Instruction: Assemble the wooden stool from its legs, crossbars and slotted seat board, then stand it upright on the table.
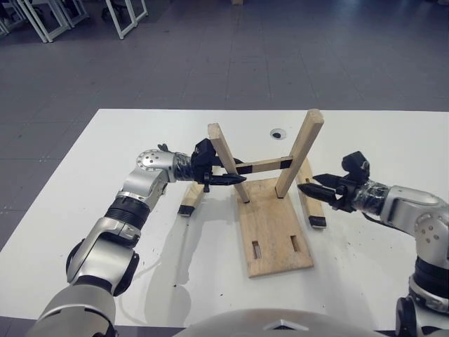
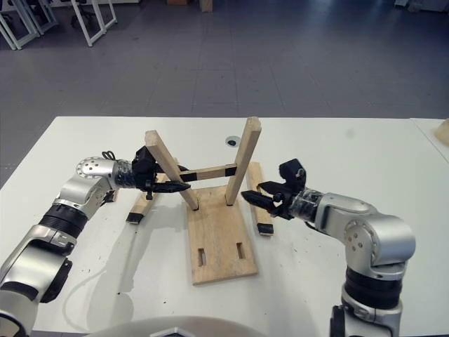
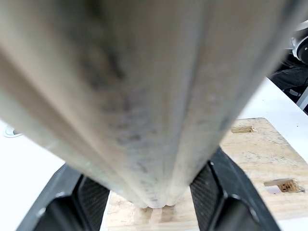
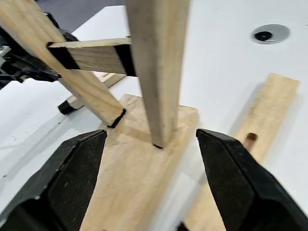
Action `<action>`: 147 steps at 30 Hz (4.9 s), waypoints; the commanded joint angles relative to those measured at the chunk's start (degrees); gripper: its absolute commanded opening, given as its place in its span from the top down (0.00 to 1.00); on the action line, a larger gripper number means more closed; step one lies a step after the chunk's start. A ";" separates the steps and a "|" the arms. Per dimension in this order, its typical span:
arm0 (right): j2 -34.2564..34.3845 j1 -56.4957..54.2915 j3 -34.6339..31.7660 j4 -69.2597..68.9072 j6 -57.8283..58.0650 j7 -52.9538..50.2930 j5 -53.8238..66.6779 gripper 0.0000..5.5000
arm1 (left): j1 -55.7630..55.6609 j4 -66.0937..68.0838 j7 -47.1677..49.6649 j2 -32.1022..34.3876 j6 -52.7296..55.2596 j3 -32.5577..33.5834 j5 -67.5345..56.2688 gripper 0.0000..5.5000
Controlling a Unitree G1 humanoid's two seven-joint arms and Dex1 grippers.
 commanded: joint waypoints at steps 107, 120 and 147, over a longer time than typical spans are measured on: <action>-11.69 10.63 43.37 8.88 -47.65 17.65 -21.41 0.38 | -11.66 -55.12 67.55 -23.05 55.71 41.08 -49.67 0.53; -26.47 14.87 9.70 -5.95 -32.63 27.76 4.08 0.38 | 21.39 -66.01 78.11 -4.97 52.02 51.71 -53.17 0.53; -4.48 15.31 15.01 -19.07 -14.92 -8.88 4.82 0.22 | 33.23 -15.67 67.81 -7.94 26.81 29.59 10.57 0.35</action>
